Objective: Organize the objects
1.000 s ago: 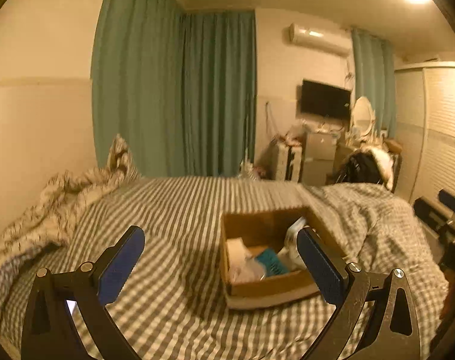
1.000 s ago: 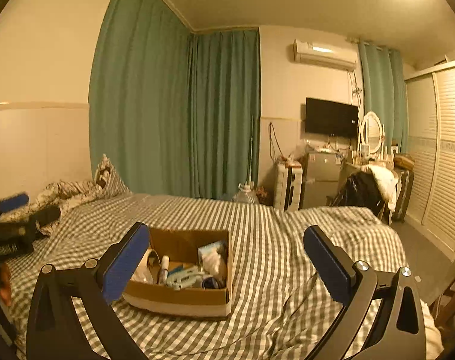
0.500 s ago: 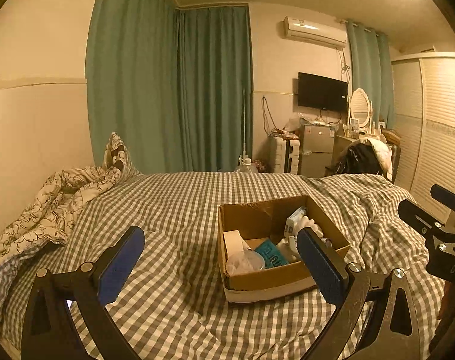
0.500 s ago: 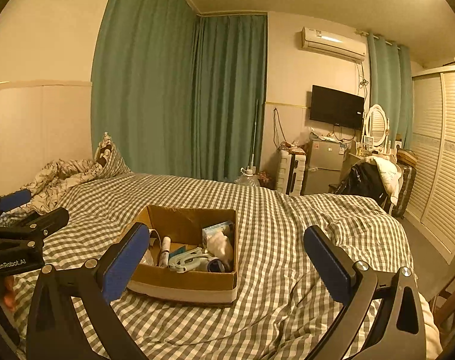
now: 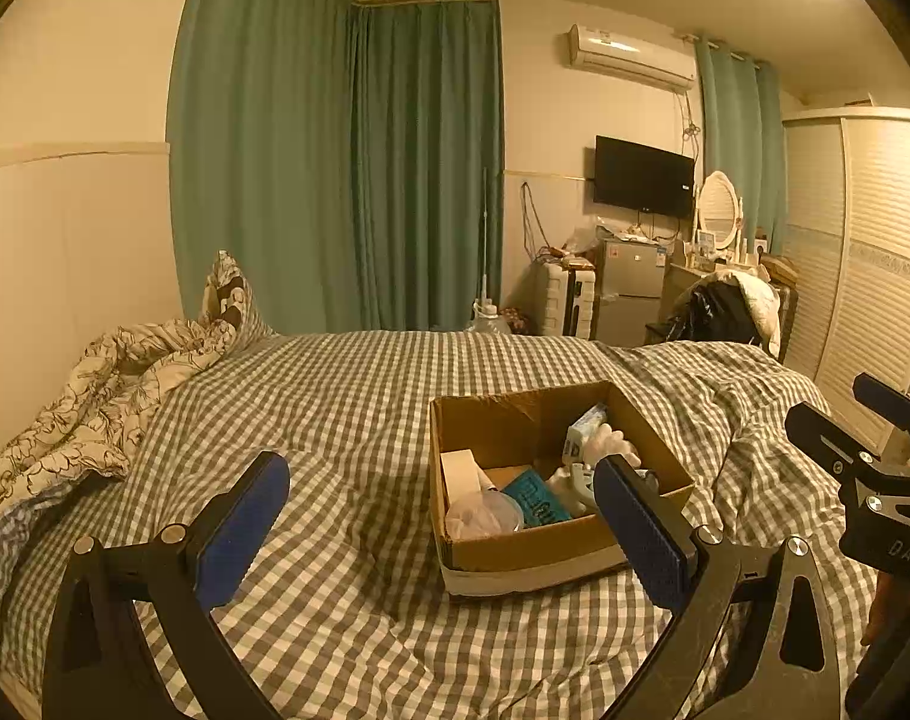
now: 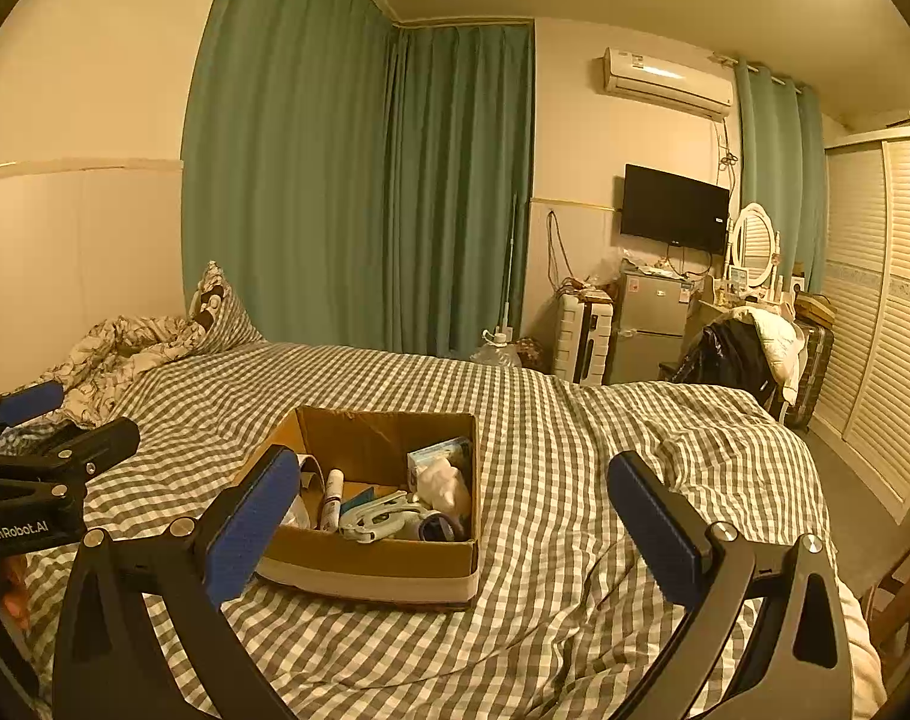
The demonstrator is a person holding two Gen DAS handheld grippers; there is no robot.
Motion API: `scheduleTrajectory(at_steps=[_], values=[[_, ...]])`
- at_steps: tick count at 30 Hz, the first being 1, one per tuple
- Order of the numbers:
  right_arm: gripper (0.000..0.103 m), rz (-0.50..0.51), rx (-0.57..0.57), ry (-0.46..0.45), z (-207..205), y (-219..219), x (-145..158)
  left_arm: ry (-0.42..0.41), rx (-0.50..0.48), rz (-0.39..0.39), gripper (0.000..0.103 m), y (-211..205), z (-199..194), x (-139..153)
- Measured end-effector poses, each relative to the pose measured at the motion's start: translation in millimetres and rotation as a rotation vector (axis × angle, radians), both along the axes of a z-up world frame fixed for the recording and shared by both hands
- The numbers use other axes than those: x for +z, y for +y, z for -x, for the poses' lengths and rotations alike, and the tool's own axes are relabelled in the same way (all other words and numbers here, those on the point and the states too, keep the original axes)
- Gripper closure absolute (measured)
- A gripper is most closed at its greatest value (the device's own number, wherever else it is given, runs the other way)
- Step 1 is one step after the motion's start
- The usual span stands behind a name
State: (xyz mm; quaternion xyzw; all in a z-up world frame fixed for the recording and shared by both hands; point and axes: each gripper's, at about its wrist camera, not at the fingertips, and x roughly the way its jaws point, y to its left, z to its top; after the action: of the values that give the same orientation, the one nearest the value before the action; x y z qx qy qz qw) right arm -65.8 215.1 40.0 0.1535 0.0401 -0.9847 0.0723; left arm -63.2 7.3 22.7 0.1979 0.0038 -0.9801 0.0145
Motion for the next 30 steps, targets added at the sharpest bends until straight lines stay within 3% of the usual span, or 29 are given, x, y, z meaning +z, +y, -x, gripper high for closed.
scheduleTrajectory(at_steps=[30], values=[[0.000, 0.007, -0.002, -0.024, 3.0, -0.6, -6.7, -0.021, 0.023, -0.008, 0.000, -4.9, 3.2, -6.7]])
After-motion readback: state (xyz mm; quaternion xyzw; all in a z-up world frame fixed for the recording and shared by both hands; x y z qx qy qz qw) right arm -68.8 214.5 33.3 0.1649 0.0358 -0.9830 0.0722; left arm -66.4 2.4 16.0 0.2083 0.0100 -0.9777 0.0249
